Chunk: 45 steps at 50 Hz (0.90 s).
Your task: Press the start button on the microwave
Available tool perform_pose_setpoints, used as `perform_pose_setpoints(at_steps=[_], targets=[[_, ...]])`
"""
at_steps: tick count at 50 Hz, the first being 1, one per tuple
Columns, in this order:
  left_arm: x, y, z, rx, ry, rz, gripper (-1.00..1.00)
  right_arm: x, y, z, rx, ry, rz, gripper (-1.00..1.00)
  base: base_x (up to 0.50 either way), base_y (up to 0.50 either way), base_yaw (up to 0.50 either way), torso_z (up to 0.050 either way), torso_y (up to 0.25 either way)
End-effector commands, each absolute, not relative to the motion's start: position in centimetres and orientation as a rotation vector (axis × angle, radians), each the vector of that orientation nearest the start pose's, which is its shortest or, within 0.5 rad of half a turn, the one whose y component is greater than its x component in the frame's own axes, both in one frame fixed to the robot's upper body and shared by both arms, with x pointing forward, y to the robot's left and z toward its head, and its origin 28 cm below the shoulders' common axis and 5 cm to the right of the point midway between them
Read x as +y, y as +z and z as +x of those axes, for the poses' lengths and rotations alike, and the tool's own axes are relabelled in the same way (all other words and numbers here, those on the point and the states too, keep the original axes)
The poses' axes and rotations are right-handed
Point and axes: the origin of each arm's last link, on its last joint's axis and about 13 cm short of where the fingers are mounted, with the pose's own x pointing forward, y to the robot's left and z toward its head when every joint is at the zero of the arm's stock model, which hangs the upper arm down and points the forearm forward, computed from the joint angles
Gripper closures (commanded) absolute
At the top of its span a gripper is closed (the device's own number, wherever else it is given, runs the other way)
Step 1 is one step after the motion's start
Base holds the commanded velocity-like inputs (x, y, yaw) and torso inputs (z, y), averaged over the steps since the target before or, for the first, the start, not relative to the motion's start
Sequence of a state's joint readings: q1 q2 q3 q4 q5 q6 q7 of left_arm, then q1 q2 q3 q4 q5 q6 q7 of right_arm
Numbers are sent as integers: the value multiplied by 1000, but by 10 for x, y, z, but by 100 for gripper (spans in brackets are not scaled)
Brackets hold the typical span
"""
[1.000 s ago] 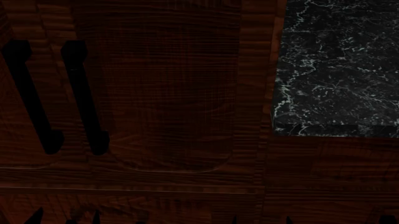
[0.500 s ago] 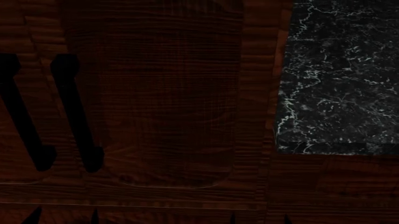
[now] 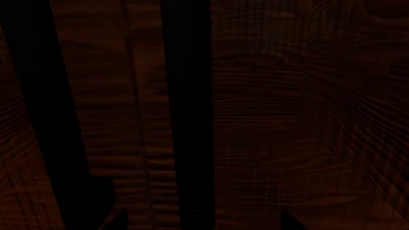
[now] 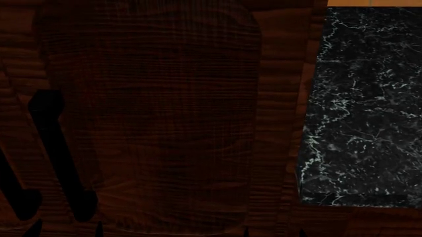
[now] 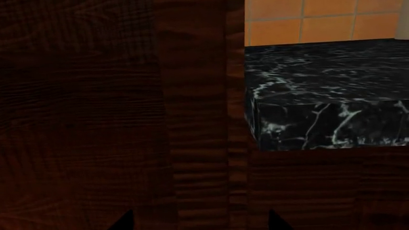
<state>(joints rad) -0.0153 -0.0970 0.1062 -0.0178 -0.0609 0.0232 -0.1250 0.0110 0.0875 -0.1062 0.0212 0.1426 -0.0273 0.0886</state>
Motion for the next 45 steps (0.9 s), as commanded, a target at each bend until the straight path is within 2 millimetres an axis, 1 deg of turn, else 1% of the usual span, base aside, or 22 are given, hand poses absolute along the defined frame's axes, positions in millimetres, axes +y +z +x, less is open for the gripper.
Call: perform_pose_setpoints(at_steps=[1, 11, 15, 17, 18, 19, 20, 22, 23, 26, 30, 31, 33, 36, 37, 38, 40, 41, 42, 43, 44, 45], targets=[[208, 13, 212, -13, 21, 38, -100, -95, 10, 211, 4, 12, 62, -100, 0, 0, 0, 0, 0], [208, 12, 212, -10, 24, 38, -100, -95, 10, 210, -3, 16, 60, -100, 42, 0, 0, 0, 0], [208, 13, 214, -12, 21, 41, -100, -94, 19, 211, -45, 26, 38, -100, 0, 0, 0, 0, 0], [208, 13, 214, -12, 20, 43, -100, -94, 37, 208, -127, 35, 6, -100, 0, 0, 0, 0, 0], [208, 13, 213, -12, 20, 43, -100, -94, 52, 207, -193, 26, -3, -100, 0, 0, 0, 0, 0], [208, 13, 213, -12, 20, 43, -100, -94, 60, 205, -223, 21, -9, -100, 0, 0, 0, 0, 0], [208, 13, 213, -11, 20, 42, -100, -94, 73, 204, -266, 7, -15, -100, 0, 0, 0, 0, 0], [208, 13, 213, -12, 21, 42, -100, -94, 90, 202, -321, -9, -39, -100, 0, 0, 0, 0, 0], [208, 13, 213, -11, 21, 43, -100, -94, 93, 201, -330, -9, -44, -100, 0, 0, 0, 0, 0], [208, 13, 213, -12, 23, 42, -100, -93, 112, 198, -391, -20, -74, -100, 0, 0, 0, 0, 0], [209, 13, 212, -13, 26, 42, -100, -92, 129, 200, -417, -51, -93, -100, 0, 0, 0, 0, 0], [209, 13, 212, -13, 26, 44, -100, -91, 135, 200, -429, -8, -80, -100, 0, 0, 0, 0, 0], [209, 13, 212, -15, 26, 46, -100, -93, 144, 202, -435, -69, -94, -100, 0, 0, 0, 0, 0], [209, 12, 212, -13, 29, 48, -100, -96, 166, 202, -466, -103, -123, -100, 0, 0, 0, 0, 0], [209, 13, 212, -13, 29, 48, -100, -97, 175, 203, -492, -70, -125, -100, 0, 0, 0, 0, 0], [209, 13, 212, -13, 29, 48, -100, -97, 182, 203, -503, -58, -179, -100, 0, 0, 0, 0, 0], [209, 11, 212, -12, 31, 48, -100, -98, 199, 202, -546, -60, -210, -100, 0, 0, 0, 0, 0], [209, 11, 212, -12, 30, 48, -100, -98, 207, 203, -621, -98, -180, -100, 0, 0, 0, 0, 0], [209, 11, 211, -11, 29, 50, -100, -99, 213, 203, -583, -88, -195, -100, 0, 0, 0, 0, 0], [209, 11, 211, -12, 29, 51, -100, -100, 217, 204, -599, -107, -216, -100, 0, 0, 0, 0, 0], [209, 12, 211, -13, 30, 51, -100, -101, 224, 205, -610, -85, -292, -100, 0, 0, 0, 0, 0], [209, 12, 211, -14, 29, 50, -100, -100, 232, 206, -598, -80, -289, -100, 0, 0, 0, 0, 0]])
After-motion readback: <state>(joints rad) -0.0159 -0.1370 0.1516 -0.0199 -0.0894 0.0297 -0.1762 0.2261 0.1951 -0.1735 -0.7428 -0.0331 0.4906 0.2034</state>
